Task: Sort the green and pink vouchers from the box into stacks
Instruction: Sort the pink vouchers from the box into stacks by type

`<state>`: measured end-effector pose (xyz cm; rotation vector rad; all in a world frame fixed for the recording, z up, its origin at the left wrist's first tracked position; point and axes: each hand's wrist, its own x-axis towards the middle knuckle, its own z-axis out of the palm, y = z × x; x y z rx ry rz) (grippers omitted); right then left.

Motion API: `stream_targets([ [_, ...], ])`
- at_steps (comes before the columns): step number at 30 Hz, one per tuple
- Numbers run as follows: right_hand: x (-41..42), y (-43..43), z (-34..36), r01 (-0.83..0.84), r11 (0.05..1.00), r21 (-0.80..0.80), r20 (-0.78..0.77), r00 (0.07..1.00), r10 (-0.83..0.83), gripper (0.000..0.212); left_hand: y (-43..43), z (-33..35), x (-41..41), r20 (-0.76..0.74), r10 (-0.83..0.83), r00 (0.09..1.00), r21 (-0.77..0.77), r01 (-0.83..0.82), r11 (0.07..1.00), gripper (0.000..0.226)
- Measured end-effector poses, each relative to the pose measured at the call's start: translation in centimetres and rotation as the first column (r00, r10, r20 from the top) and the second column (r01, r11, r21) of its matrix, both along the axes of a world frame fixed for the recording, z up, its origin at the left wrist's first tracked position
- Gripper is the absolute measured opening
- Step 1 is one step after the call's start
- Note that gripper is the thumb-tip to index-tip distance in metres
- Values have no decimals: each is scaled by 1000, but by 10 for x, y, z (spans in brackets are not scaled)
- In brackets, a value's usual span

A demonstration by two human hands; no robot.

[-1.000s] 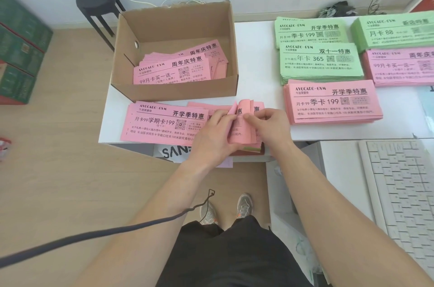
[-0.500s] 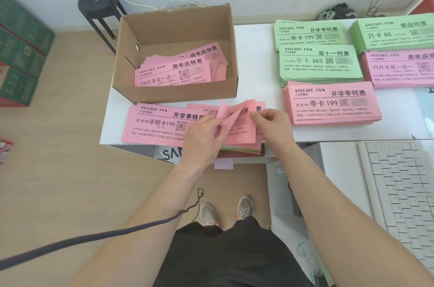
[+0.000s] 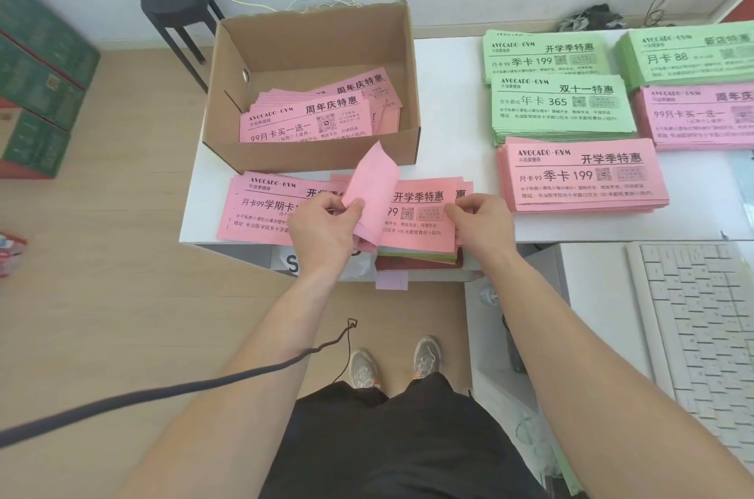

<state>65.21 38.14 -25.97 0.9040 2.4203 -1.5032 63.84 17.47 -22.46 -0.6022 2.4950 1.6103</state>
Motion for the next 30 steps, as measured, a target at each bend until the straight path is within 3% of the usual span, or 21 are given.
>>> stream_targets([
  [4,0,0,-3,-6,1000,25,-10,1000,6,16,-3,-1,0,-51,4,999,-117,-10,993,24],
  [6,0,-1,-2,-8,1000,26,-31,999,9,15,0,-3,2,-75,-35,997,-80,29,996,23],
  [10,-3,-8,-1,-14,1000,-4,-84,996,13,14,12,-12,10,-203,-392,897,-350,307,885,30],
  [12,-4,-11,-1,-6,999,-32,-91,996,3,15,19,-15,12,-233,-531,815,-400,417,816,23],
  [14,-6,-14,-1,5,998,-70,-92,996,-11,18,25,-17,11,-197,-572,796,-385,474,792,14],
  [15,-6,-15,0,10,996,-87,-93,996,-18,20,28,-17,10,-153,-584,797,-376,500,780,18],
  [18,-6,-17,2,25,989,-147,-96,995,-39,23,33,-10,11,-2,-625,780,-379,578,723,57],
  [21,-6,-18,6,38,977,-210,-99,993,-60,25,35,-6,14,21,-654,756,-407,604,685,77],
  [26,-4,-21,7,61,951,-304,-107,990,-98,26,35,-8,15,13,-657,754,-454,590,668,75],
  [30,-3,-23,8,89,870,-485,-79,986,-145,25,33,-9,13,5,-657,754,-415,600,684,73],
])
